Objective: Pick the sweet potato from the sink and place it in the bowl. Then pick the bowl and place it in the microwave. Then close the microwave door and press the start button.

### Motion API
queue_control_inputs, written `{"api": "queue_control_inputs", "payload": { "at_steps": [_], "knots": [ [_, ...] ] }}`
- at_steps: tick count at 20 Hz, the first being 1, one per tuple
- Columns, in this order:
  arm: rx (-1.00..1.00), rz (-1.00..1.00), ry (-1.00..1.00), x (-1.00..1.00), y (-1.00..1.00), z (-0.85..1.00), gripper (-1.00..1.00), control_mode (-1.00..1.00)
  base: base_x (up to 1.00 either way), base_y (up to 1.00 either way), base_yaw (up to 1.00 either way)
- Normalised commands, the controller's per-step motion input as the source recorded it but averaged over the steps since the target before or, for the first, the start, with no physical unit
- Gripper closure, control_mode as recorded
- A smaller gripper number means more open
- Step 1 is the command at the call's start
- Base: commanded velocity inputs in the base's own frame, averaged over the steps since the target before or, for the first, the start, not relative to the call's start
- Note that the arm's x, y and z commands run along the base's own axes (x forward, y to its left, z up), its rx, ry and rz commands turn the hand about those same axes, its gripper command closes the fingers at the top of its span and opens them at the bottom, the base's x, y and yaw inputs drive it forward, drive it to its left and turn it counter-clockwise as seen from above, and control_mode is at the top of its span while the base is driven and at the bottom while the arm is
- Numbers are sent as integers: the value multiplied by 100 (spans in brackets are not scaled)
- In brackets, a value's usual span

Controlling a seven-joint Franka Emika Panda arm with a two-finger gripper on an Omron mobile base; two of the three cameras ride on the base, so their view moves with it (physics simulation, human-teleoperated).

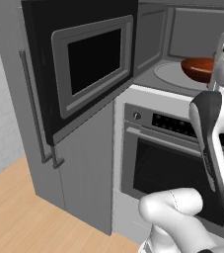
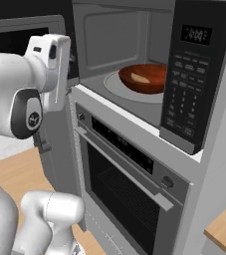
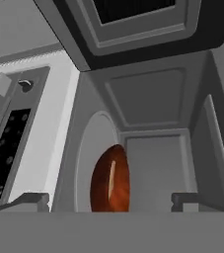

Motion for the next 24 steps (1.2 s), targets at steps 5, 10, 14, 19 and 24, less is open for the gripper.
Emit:
{"api": "queue_control_inputs", "payload": {
  "at_steps": [5, 10, 14, 19, 24],
  "knots": [
    [-1, 1, 5, -100, 75, -2, -100, -100, 0, 0, 0],
    [-7, 0, -3, -100, 96, -19, -100, -100, 0, 0, 0],
    [-3, 0, 0, -100, 95, -30, -100, -100, 0, 0, 0],
    [-10, 0, -18, -74, 85, -18, -100, -100, 0, 0, 0],
    [-5, -3, -11, 2, 90, -45, -100, -100, 0, 0, 0]
  ]
}}
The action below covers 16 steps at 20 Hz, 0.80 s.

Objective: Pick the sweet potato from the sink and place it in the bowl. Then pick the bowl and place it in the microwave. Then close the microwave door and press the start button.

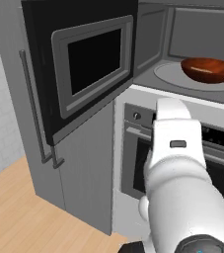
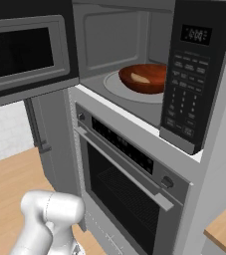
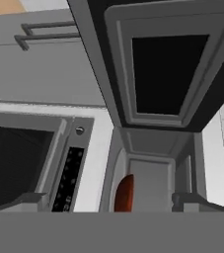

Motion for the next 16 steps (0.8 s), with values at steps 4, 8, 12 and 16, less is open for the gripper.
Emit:
{"api": "queue_control_inputs", "payload": {
  "at_steps": [4, 8, 12, 16],
  "knots": [
    [-5, -1, -10, 45, 100, -49, -100, -100, 0, 0, 0],
    [-3, -11, -14, 13, 88, -32, -100, -100, 0, 0, 0],
    [0, -20, -12, 18, 79, -51, -100, -100, 0, 0, 0],
    [4, -20, -10, 23, 66, -51, -100, -100, 0, 0, 0]
  ]
}}
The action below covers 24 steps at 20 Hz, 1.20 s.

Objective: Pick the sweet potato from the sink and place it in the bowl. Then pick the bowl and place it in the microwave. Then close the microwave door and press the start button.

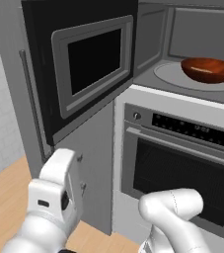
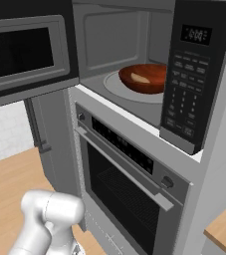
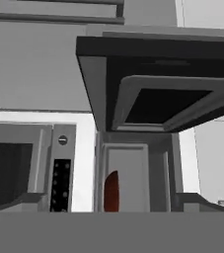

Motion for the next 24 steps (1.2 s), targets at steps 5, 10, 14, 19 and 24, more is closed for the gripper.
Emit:
{"api": "queue_control_inputs", "payload": {
  "at_steps": [5, 10, 14, 19, 24],
  "knots": [
    [10, -18, -5, 50, 68, -34, -100, -100, 0, 0, 0],
    [5, -8, -4, 70, 53, -31, -100, -100, 0, 0, 0],
    [0, -7, -2, 70, 48, -20, -100, -100, 0, 0, 0],
    [-4, -3, 2, 91, 21, -29, -100, -100, 0, 0, 0],
    [-4, -9, 0, 94, 11, -24, -100, -100, 0, 0, 0]
  ]
}}
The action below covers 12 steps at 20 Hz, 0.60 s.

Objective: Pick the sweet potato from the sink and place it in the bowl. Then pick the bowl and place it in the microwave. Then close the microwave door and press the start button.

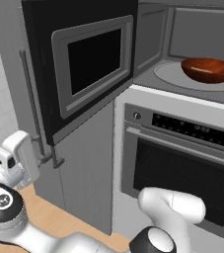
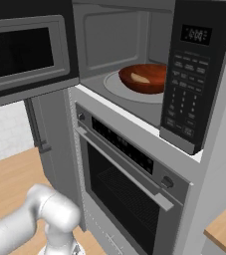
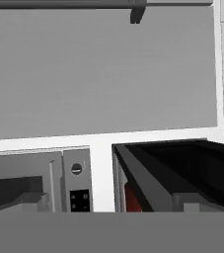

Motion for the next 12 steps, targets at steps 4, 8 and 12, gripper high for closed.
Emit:
{"api": "queue_control_inputs", "payload": {
  "at_steps": [4, 8, 12],
  "knots": [
    [0, -11, -4, 25, -5, 1, -100, -100, 0, 0, 0],
    [0, -17, -9, 0, -27, 11, -100, -100, 0, 0, 0],
    [0, -14, -8, 3, -23, 16, -100, -100, 0, 0, 0]
  ]
}}
